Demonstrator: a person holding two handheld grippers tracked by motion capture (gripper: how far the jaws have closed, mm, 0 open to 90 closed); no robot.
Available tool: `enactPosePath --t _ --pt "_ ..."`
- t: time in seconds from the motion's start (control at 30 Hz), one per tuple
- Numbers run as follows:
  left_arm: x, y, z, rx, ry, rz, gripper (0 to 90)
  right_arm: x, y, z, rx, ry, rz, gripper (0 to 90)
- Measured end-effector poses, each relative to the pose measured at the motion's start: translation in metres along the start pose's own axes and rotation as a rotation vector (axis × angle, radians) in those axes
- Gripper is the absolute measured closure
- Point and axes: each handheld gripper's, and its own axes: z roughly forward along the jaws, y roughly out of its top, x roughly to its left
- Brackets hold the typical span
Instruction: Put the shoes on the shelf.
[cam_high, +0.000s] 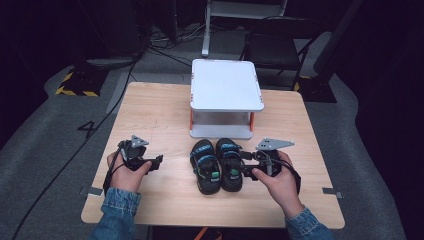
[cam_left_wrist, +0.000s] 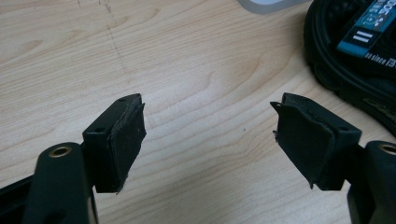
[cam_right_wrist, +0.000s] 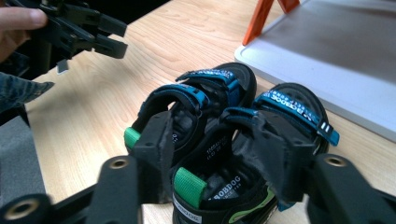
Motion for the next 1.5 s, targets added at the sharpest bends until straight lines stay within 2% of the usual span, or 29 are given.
enactPosePath --t 0.13,0.2,0.27,0.37,0.43,0.47,0.53,0.57,0.6,0.67,0.73,0.83,1.0,1.17,1.33,1.43,1.5 --pt "0.004 0.003 0.001 -0.012 -0.006 -0.009 24.4 0.008 0.000 0.011 0.038 -0.018 0.003 38.0" --pt "0.006 0.005 0.002 -0.016 -0.004 -0.010 24.4 0.011 0.000 0.021 0.082 -0.015 0.024 47.8" --pt "0.008 0.006 0.004 -0.023 -0.010 -0.017 24.4 0.010 -0.001 0.029 0.101 0.002 0.071 48.0" --pt "0.011 0.007 0.006 -0.024 -0.015 -0.013 24.4 0.007 -0.002 0.039 0.073 0.026 0.157 45.3" --pt "0.013 0.007 0.007 -0.021 -0.019 -0.019 24.3 0.006 -0.002 0.044 0.094 0.020 0.191 47.3" --pt "0.014 0.007 0.007 -0.024 -0.018 -0.021 24.3 0.006 -0.002 0.046 0.124 0.019 0.227 45.5" --pt "0.015 0.007 0.007 -0.027 -0.016 -0.020 24.3 0.007 -0.002 0.049 0.137 0.012 0.228 46.1" --pt "0.015 0.007 0.007 -0.027 -0.019 -0.026 24.3 0.010 -0.002 0.055 0.172 0.002 0.235 46.1" --pt "0.015 0.007 0.007 -0.027 -0.019 -0.026 24.3 0.013 -0.002 0.059 0.181 -0.007 0.236 45.3" --pt "0.015 0.007 0.006 -0.030 -0.019 -0.030 24.3 0.015 -0.003 0.063 0.187 -0.022 0.227 45.1" --pt "0.015 0.007 0.006 -0.029 -0.020 -0.029 24.3 0.025 -0.005 0.072 0.206 -0.075 0.193 44.1" --pt "0.015 0.006 0.006 -0.027 -0.015 -0.024 24.3 0.032 -0.006 0.074 0.229 -0.133 0.122 49.8" --pt "0.014 0.003 0.007 -0.018 -0.011 -0.024 24.3 0.037 -0.008 0.076 0.285 -0.203 0.049 63.0" --pt "0.017 -0.001 0.004 -0.013 -0.005 -0.035 24.3 0.035 -0.008 0.075 0.285 -0.218 0.029 73.8" --pt "0.021 -0.004 0.000 -0.017 0.008 -0.042 24.3 0.034 -0.010 0.073 0.259 -0.209 0.041 80.5" --pt "0.022 -0.006 -0.001 -0.019 0.009 -0.045 24.3 0.033 -0.010 0.070 0.248 -0.186 0.062 81.8" --pt "0.023 -0.008 -0.002 -0.018 0.012 -0.048 24.3 0.034 -0.009 0.070 0.228 -0.200 0.059 81.8"
